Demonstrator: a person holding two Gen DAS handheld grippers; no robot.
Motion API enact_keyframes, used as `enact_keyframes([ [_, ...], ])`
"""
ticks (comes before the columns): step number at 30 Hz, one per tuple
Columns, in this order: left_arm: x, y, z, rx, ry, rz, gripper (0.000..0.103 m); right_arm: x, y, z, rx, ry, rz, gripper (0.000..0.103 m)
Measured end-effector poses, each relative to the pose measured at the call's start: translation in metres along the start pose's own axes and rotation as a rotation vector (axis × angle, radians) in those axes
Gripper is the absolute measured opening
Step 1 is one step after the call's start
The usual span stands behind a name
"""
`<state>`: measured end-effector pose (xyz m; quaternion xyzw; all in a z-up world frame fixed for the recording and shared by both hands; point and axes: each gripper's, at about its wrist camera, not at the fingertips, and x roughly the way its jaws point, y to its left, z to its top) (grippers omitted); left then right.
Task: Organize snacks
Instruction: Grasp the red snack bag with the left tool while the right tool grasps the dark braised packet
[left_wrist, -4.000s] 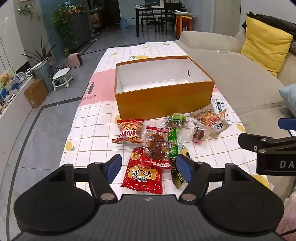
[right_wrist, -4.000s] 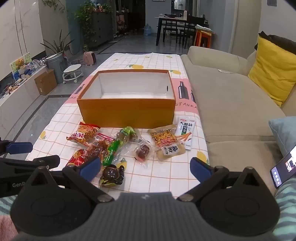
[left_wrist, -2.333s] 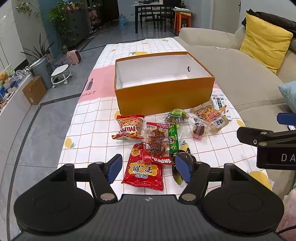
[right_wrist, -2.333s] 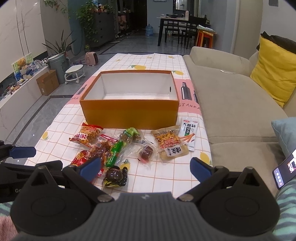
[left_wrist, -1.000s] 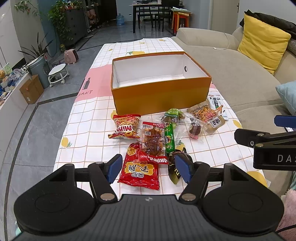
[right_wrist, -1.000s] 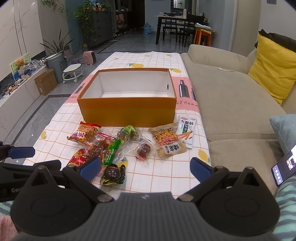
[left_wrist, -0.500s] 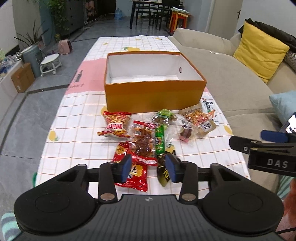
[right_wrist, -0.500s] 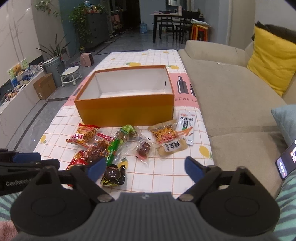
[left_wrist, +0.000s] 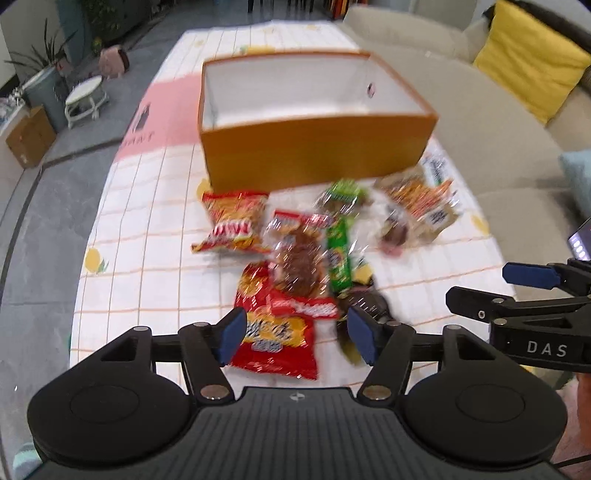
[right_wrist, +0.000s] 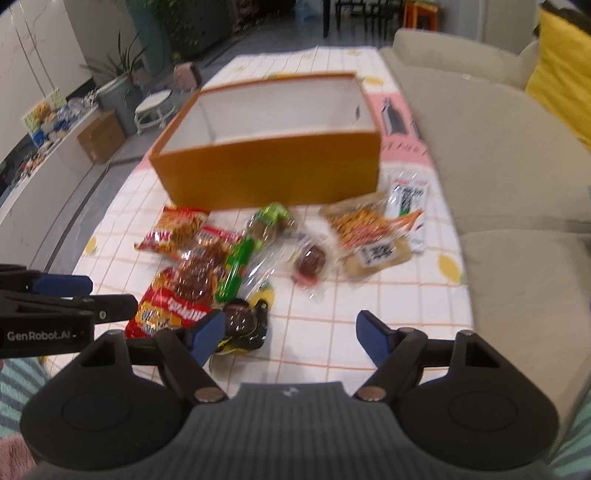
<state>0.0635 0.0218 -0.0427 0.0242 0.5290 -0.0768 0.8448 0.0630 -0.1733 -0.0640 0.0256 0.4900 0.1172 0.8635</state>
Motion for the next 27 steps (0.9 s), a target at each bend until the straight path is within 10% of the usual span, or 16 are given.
enact_keyframes([
  [11,0.060,0.024,0.006,0.081,0.130,-0.020,0.078,0.066,0.015,0.010,-0.042,0.156,0.097,0.070],
  [27,0.094,0.034,0.003,0.101,0.114,-0.060,0.080,0.124,0.019,0.011,-0.030,0.228,0.148,0.059],
])
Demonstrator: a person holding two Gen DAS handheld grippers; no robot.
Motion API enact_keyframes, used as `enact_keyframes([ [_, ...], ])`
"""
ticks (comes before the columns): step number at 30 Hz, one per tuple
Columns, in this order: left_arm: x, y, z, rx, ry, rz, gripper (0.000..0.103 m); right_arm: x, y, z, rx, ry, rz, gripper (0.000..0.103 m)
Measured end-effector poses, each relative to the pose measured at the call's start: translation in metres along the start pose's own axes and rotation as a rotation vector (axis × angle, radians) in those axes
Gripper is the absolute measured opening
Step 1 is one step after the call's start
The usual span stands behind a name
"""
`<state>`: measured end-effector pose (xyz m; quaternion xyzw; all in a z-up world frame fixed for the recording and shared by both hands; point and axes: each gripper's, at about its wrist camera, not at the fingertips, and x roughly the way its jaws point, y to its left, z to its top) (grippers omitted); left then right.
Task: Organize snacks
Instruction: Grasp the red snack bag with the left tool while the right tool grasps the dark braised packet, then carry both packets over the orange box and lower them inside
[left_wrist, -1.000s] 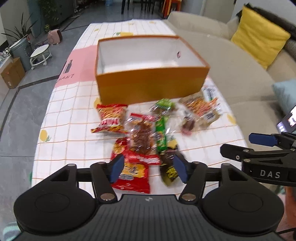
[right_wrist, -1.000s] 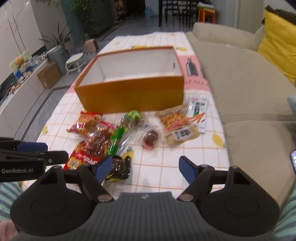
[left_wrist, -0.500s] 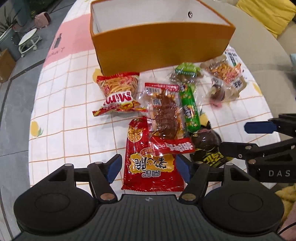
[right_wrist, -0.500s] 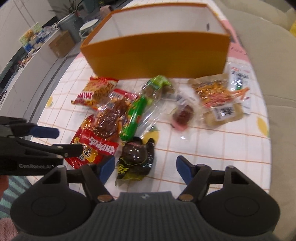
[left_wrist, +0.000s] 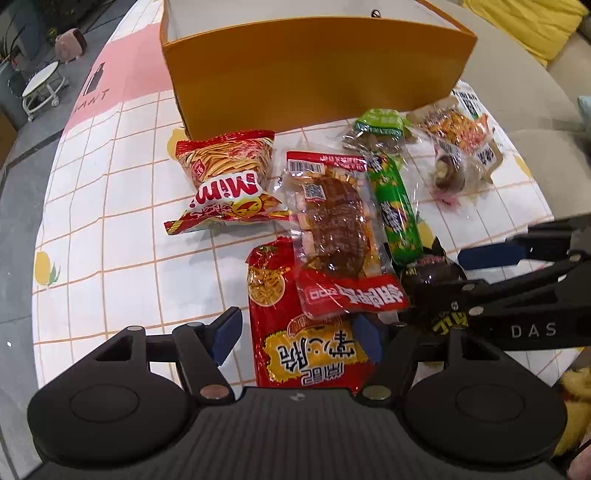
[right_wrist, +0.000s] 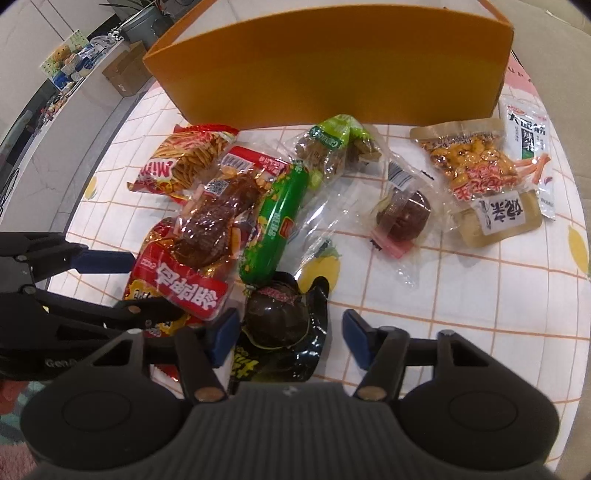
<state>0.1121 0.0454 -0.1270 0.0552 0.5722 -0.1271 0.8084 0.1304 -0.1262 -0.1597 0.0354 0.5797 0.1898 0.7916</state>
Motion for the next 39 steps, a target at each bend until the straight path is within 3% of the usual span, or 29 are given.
enact_keyframes([
  [8,0.002,0.011,-0.003,-0.081,-0.036,-0.033,0.080,0.005,0.001,-0.004,-0.008,-0.027,0.012,0.058],
  [14,0.000,0.007,-0.003,-0.086,-0.018,-0.029,0.081,0.003,0.001,-0.008,-0.006,-0.029,0.011,0.049],
  [22,0.011,-0.019,-0.001,-0.067,-0.003,0.041,0.095,-0.010,-0.025,-0.014,0.036,-0.012,-0.045,0.049],
  [29,0.027,-0.030,0.000,-0.067,0.032,0.091,0.094,-0.012,-0.029,-0.018,0.040,-0.021,-0.045,0.050],
  [30,0.026,-0.030,-0.001,-0.068,0.028,0.095,0.090,-0.012,-0.030,-0.019,0.041,-0.023,-0.043,0.050],
  [33,0.024,-0.026,-0.002,-0.099,0.025,0.077,0.083,-0.014,-0.031,-0.023,0.044,-0.027,-0.036,0.049],
  [39,0.007,-0.026,-0.011,-0.135,0.035,0.038,0.081,-0.023,-0.026,-0.027,0.023,-0.031,-0.025,0.042],
])
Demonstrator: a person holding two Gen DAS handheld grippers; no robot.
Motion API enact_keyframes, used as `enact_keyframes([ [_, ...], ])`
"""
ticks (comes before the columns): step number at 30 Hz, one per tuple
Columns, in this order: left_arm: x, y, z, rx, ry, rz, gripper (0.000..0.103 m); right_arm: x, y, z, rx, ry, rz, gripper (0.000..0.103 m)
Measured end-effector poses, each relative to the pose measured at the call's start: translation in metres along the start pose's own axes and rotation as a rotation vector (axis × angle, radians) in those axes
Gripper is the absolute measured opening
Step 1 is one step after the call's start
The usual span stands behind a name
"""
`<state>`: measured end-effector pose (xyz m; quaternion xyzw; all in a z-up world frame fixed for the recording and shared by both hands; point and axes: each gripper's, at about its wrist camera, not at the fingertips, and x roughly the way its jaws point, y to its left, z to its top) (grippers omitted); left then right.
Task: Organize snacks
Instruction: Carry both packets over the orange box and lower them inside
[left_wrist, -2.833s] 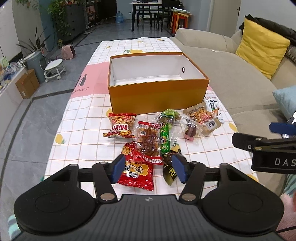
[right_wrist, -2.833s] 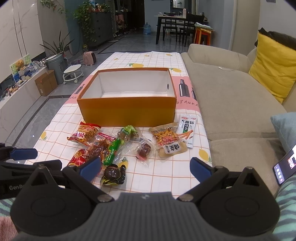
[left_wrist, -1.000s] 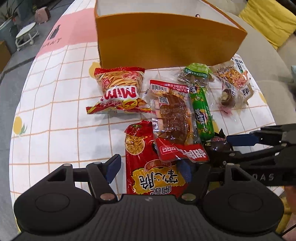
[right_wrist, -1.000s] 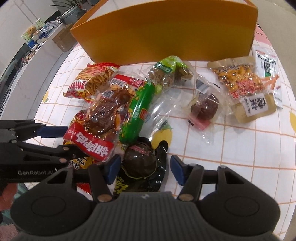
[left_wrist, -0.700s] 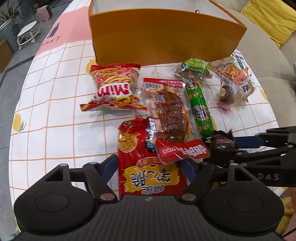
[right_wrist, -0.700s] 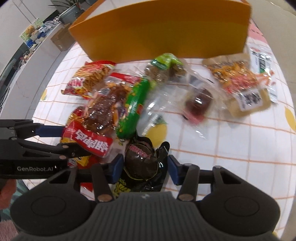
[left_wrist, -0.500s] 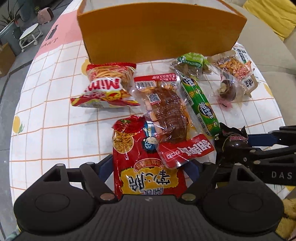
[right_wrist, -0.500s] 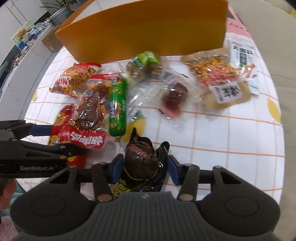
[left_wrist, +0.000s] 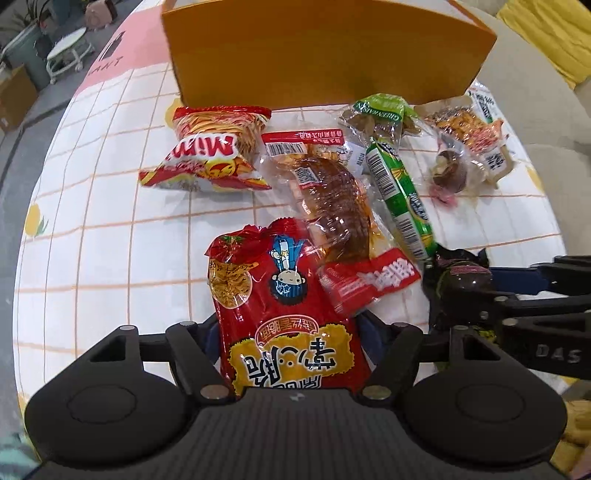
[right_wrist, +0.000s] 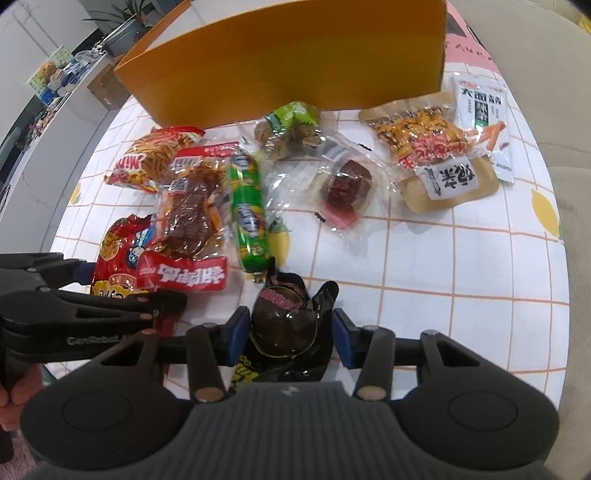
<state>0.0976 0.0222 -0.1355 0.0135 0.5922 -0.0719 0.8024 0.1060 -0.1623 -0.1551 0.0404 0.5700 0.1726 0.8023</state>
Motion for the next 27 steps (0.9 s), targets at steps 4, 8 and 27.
enact_keyframes([
  [4,-0.020,-0.001,-0.007,-0.012,-0.015,0.008,0.081,-0.007,0.003,-0.003,-0.010,-0.010,-0.001,0.039],
  [8,-0.035,-0.007,-0.011,-0.013,-0.034,0.019,0.081,-0.019,0.004,-0.006,-0.009,-0.033,-0.003,0.038],
  [27,-0.132,-0.019,0.000,-0.001,-0.276,-0.018,0.081,-0.114,0.027,-0.011,-0.071,-0.247,0.000,0.038],
])
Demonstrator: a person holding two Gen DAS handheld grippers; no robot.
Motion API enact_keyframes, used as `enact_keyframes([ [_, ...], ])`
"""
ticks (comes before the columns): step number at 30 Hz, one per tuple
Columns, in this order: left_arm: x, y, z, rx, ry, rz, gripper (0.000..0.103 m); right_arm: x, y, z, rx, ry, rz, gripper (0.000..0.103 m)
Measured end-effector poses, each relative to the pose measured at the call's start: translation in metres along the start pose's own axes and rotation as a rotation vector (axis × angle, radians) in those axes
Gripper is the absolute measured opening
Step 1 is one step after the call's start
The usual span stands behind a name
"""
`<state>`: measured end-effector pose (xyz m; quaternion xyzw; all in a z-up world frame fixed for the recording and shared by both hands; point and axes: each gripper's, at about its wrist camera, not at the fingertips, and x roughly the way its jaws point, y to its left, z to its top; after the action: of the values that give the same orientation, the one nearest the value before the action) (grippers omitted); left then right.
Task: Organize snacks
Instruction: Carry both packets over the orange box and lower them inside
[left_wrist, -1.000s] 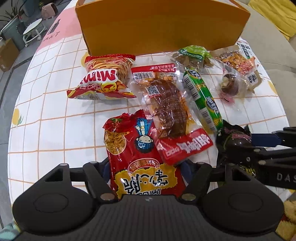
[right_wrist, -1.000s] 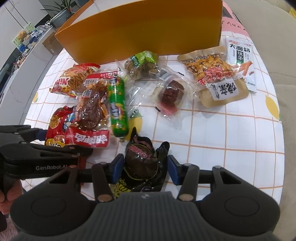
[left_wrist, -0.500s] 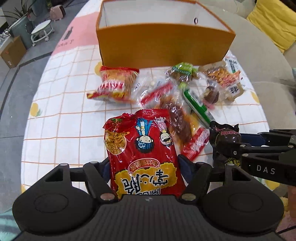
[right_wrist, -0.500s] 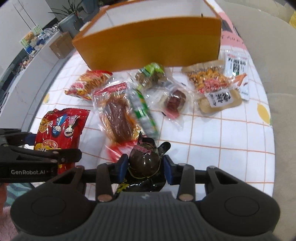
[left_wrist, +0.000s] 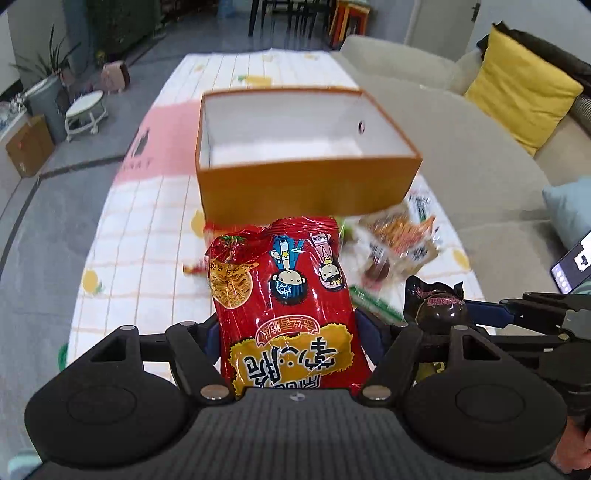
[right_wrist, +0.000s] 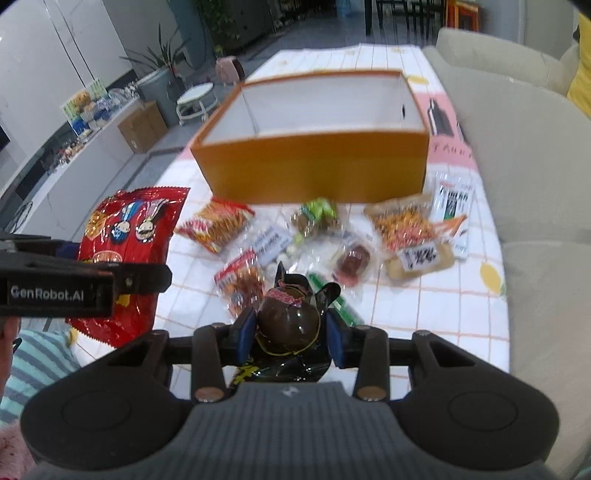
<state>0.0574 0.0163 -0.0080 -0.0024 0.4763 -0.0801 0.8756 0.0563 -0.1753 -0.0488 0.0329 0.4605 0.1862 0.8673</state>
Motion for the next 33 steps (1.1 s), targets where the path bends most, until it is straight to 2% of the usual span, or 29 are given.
enact_keyframes([
  [8,-0.015,-0.004,0.042,0.053,-0.093,-0.016,0.081,-0.025,-0.002,0.040,-0.034,-0.086,0.031,0.038],
  [16,0.004,0.005,0.098,0.100,-0.109,-0.008,0.081,-0.015,-0.015,0.120,-0.019,-0.131,0.130,0.038],
  [20,0.024,0.013,0.129,0.114,-0.088,-0.022,0.081,0.006,-0.018,0.159,-0.034,-0.143,0.124,0.038],
  [25,0.067,0.021,0.162,0.131,-0.037,-0.066,0.081,0.050,-0.031,0.196,0.018,-0.110,0.144,0.038],
  [30,0.116,0.035,0.187,0.119,0.036,-0.060,0.081,0.105,-0.044,0.219,0.007,-0.060,0.099,0.039],
  [33,0.144,0.034,0.193,0.183,0.078,-0.025,0.081,0.135,-0.051,0.224,0.006,-0.005,0.094,0.038],
])
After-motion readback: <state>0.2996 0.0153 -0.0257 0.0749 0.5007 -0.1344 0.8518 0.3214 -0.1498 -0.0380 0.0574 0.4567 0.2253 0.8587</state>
